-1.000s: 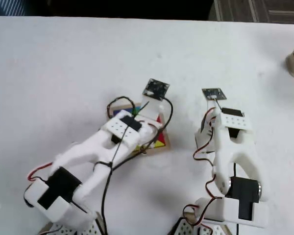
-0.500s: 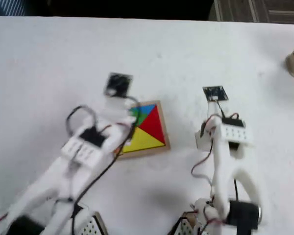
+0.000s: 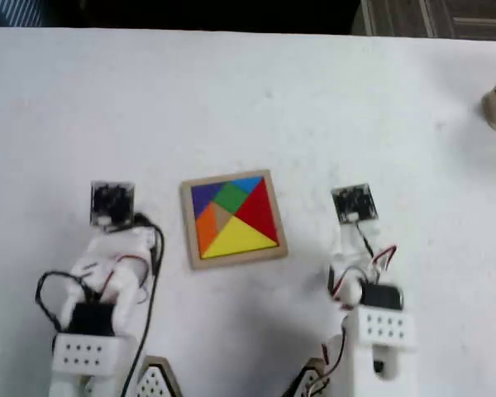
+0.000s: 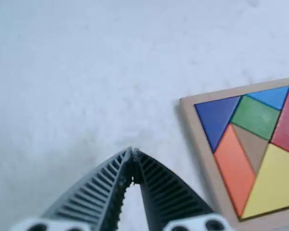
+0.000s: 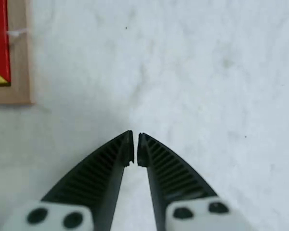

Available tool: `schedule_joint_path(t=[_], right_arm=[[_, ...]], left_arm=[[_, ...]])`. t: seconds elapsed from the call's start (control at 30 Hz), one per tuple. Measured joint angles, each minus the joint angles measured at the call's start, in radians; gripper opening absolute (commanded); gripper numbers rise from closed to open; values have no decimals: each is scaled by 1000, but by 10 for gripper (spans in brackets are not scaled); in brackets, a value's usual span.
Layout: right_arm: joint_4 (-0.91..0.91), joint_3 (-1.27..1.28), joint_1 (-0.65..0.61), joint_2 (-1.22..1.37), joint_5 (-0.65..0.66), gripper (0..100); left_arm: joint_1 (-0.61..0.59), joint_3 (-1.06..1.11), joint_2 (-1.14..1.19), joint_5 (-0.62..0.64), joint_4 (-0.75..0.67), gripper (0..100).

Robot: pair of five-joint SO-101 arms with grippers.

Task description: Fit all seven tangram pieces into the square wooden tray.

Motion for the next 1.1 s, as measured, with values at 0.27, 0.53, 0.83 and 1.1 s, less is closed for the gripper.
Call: schedule_joint_path(t=[0.27, 0.53, 0.83, 1.1], right_arm=[[28, 183, -61, -433, 0, 18], [365, 186, -81, -606, 0, 18], [427, 186, -80, -608, 0, 18], [427, 186, -80, -609, 0, 18]], left_arm=[[-149, 95, -327, -40, 265, 24], [-158, 95, -330, -41, 428, 26], [-158, 95, -330, -43, 565, 24], [-160, 95, -330, -43, 566, 24]])
